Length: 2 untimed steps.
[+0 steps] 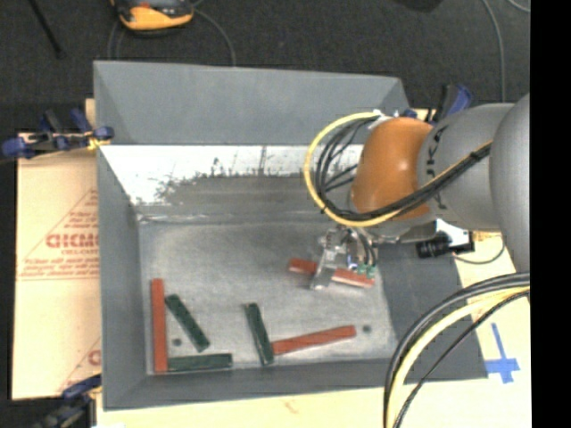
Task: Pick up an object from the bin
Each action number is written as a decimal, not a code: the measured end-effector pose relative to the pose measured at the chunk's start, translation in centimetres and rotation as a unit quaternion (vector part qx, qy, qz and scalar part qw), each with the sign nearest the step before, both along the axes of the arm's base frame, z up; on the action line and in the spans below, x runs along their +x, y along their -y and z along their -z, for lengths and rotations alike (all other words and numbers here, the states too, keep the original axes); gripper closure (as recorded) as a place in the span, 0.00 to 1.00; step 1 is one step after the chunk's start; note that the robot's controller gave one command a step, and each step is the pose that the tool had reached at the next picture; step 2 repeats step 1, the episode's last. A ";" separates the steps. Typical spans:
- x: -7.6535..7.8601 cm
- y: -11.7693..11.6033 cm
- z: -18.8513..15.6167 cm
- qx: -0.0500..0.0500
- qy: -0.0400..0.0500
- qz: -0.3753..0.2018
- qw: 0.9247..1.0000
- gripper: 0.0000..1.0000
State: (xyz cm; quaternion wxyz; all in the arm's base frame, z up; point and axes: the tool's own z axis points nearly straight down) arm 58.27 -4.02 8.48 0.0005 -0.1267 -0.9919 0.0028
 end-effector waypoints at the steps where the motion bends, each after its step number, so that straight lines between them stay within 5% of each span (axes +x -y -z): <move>1: -0.3 -0.7 -16.6 0.002 0.005 -0.018 1.000 1.00; 2: -0.3 -0.7 -16.6 0.002 0.005 -0.018 1.000 1.00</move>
Offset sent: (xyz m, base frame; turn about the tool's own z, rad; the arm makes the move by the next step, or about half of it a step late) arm 0.0000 0.0000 0.0000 0.0000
